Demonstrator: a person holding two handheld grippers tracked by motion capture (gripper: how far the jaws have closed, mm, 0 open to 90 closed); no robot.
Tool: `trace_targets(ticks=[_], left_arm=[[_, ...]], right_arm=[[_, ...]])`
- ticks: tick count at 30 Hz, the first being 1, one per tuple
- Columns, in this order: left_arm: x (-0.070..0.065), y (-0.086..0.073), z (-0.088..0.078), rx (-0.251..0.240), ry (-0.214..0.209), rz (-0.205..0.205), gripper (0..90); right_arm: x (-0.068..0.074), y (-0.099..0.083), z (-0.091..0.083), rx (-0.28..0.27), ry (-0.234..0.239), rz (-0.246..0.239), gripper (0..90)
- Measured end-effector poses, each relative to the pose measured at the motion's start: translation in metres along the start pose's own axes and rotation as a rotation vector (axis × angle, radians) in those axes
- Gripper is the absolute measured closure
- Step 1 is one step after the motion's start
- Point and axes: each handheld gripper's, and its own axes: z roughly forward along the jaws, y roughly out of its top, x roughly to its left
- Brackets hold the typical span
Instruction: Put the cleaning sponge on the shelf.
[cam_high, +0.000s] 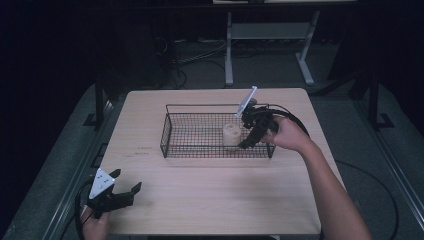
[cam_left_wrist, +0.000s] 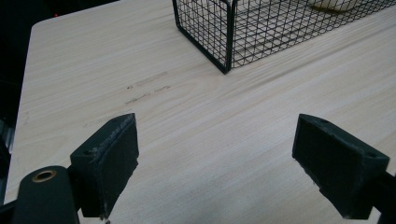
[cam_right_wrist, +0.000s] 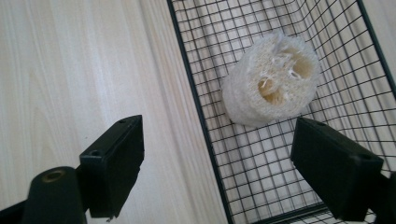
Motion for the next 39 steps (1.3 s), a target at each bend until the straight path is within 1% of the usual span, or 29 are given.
trace_targets(ticks=[2, 4, 6, 8, 12, 15, 21, 23, 26, 30, 34, 35, 39], left_arm=[[0.0, 0.0, 0.0, 0.001, 0.001, -0.001, 13.7], [0.0, 0.0, 0.0, 0.001, 0.0, 0.0, 13.7], [0.0, 0.0, 0.0, 0.001, 0.001, 0.0, 13.7], [0.0, 0.0, 0.0, 0.003, 0.0, 0.001, 13.7], [0.0, 0.0, 0.0, 0.005, 0.0, 0.002, 13.7], [-0.001, 0.0, 0.001, 0.005, 0.0, 0.002, 13.7], [-0.001, 0.0, 0.001, 0.004, -0.001, 0.003, 13.7], [-0.001, 0.001, 0.001, 0.005, -0.001, 0.005, 13.7], [-0.001, 0.001, 0.001, 0.005, -0.001, 0.005, 13.7], [-0.001, 0.001, 0.001, 0.005, -0.001, 0.005, 13.7], [-0.001, 0.001, 0.001, 0.006, -0.001, 0.006, 13.7], [-0.001, 0.001, 0.001, 0.006, -0.001, 0.005, 13.7], [-0.001, 0.001, 0.001, 0.005, 0.0, 0.004, 13.7]], right_arm=[[0.002, -0.003, 0.0, -0.006, -0.001, -0.004, 16.9], [0.004, -0.007, 0.0, 0.0, -0.001, -0.003, 16.9], [0.006, -0.01, -0.001, -0.009, -0.003, -0.003, 17.0], [0.008, -0.014, -0.001, -0.011, -0.002, 0.004, 17.0], [0.01, -0.02, -0.001, 0.0, -0.001, 0.009, 17.0], [0.013, -0.024, -0.001, -0.01, -0.001, 0.008, 16.9], [0.017, -0.033, 0.0, -0.013, -0.001, 0.009, 16.9], [0.018, -0.034, 0.0, -0.002, 0.004, 0.011, 16.9], [0.022, -0.037, 0.0, -0.011, 0.005, 0.004, 16.9], [0.026, -0.042, 0.003, -0.013, 0.006, 0.008, 17.0], [0.029, -0.043, 0.005, 0.016, 0.011, 0.005, 17.0], [0.031, -0.044, 0.005, 0.008, 0.009, -0.001, 17.0], [0.034, -0.046, 0.007, -0.005, 0.011, 0.0, 16.9]])
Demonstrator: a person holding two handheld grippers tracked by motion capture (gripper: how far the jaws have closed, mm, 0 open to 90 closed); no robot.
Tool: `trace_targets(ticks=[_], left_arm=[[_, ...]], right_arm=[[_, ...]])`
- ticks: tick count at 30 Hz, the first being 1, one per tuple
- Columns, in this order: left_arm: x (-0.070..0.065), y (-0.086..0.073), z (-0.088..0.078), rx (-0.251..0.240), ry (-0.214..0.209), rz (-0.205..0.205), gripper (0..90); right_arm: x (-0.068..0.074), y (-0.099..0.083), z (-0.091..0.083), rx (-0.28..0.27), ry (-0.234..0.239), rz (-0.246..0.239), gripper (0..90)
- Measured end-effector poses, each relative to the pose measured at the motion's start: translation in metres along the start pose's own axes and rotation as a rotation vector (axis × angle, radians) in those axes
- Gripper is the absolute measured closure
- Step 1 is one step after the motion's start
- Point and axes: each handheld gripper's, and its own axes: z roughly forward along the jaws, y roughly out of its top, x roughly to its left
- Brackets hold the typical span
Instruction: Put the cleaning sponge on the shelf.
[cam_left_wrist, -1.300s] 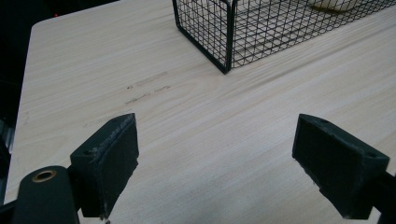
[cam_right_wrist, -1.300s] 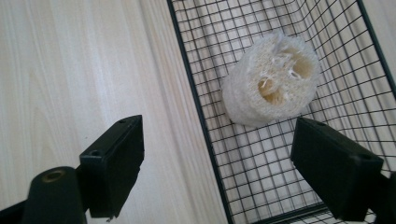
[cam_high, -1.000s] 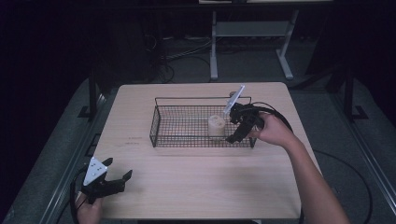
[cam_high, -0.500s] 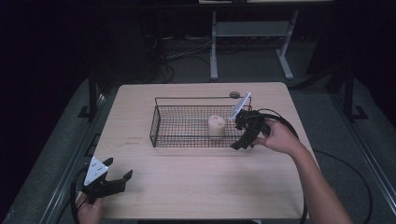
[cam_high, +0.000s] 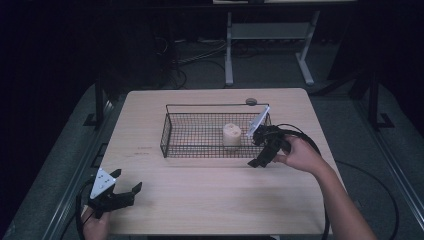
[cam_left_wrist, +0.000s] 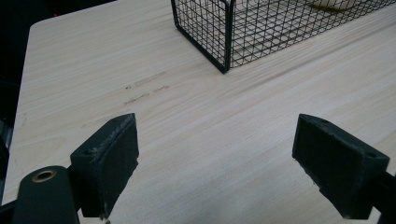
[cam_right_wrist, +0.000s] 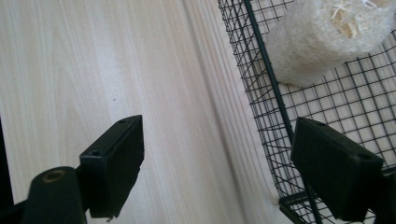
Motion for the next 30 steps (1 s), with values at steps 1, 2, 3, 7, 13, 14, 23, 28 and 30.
trace_targets(ticks=[1, 2, 3, 7, 13, 14, 23, 28, 30], left_arm=[[0.0, 0.0, 0.0, 0.0, 0.001, 0.0, 13.7], [0.0, 0.0, 0.0, 0.001, 0.001, 0.0, 13.7], [0.0, 0.0, 0.0, 0.0, 0.0, 0.0, 13.7], [0.0, 0.0, 0.0, 0.0, 0.0, 0.002, 13.7], [0.0, 0.0, 0.0, 0.003, -0.001, 0.003, 13.7], [0.0, 0.0, 0.001, 0.003, -0.001, 0.003, 13.7], [-0.001, 0.0, 0.001, 0.005, -0.001, 0.003, 13.7], [-0.001, 0.0, 0.001, 0.006, 0.0, 0.004, 13.7], [-0.001, 0.0, 0.001, 0.006, -0.001, 0.004, 13.7]], right_arm=[[0.001, -0.001, 0.001, 0.0, 0.003, 0.0, 17.0], [0.002, -0.002, 0.001, -0.001, 0.002, -0.004, 16.9], [0.003, -0.003, 0.002, 0.001, 0.004, 0.001, 16.9], [0.006, -0.007, 0.004, 0.001, 0.006, -0.001, 17.0], [0.012, -0.013, 0.007, 0.016, 0.007, -0.001, 16.9], [0.013, -0.014, 0.007, 0.009, 0.004, -0.004, 17.0], [0.018, -0.027, 0.011, 0.009, 0.008, 0.003, 17.1], [0.021, -0.035, 0.014, 0.014, 0.01, 0.013, 17.1], [0.022, -0.037, 0.015, 0.006, 0.004, 0.012, 17.1]])
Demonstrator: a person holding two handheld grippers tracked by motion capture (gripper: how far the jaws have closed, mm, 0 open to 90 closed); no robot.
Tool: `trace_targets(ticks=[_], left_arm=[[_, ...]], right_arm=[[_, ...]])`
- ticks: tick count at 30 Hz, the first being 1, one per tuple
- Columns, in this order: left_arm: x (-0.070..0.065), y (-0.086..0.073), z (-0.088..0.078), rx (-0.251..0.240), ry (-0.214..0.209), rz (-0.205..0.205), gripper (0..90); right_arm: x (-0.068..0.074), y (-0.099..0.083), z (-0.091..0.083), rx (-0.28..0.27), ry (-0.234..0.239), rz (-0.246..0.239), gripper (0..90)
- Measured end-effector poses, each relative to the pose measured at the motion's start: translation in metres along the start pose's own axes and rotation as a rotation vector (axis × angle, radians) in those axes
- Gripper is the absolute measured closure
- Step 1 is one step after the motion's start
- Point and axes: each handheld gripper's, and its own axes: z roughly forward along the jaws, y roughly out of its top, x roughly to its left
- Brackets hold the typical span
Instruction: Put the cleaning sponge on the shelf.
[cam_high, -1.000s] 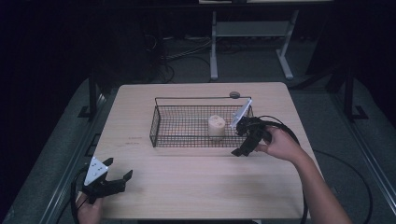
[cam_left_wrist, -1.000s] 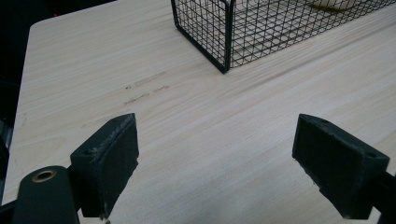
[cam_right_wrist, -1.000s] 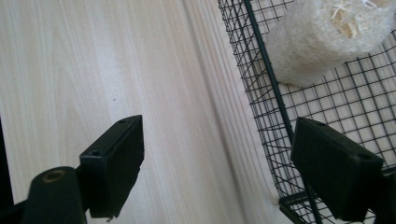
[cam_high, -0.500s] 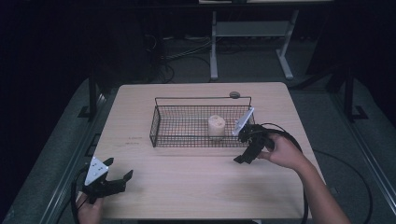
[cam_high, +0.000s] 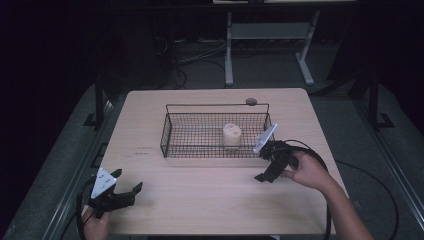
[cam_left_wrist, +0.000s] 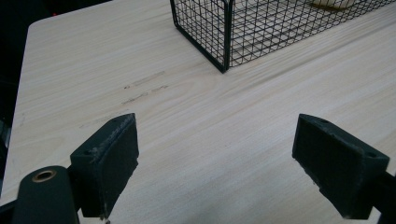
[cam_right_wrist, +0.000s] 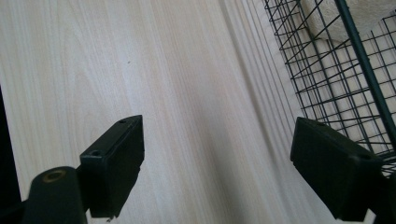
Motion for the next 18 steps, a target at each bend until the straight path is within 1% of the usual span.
trace_targets(ticks=[5, 6, 7, 9, 12, 16, 18], left_arm=[[0.0, 0.0, 0.0, 0.0, -0.001, 0.0, 13.7], [0.0, 0.0, 0.0, -0.001, -0.001, 0.0, 13.7], [0.0, 0.0, 0.0, -0.001, -0.002, 0.0, 13.7], [0.0, 0.0, 0.0, -0.001, 0.0, -0.001, 13.7], [0.0, 0.0, 0.001, 0.001, -0.003, 0.001, 13.7], [-0.001, 0.001, 0.002, -0.001, -0.003, 0.002, 13.7], [-0.001, 0.001, 0.002, 0.001, -0.003, 0.006, 13.7]], right_arm=[[0.004, -0.007, 0.003, -0.004, 0.005, 0.008, 17.1], [0.005, -0.008, 0.004, 0.005, 0.005, 0.006, 17.1], [0.006, -0.01, 0.004, 0.001, -0.001, 0.005, 17.1], [0.01, -0.014, 0.005, -0.005, 0.002, 0.008, 17.1], [0.015, -0.019, 0.007, 0.003, -0.003, 0.006, 17.1], [0.022, -0.025, 0.008, -0.014, -0.006, 0.003, 17.1], [0.024, -0.026, 0.008, 0.0, -0.01, 0.003, 17.1]])
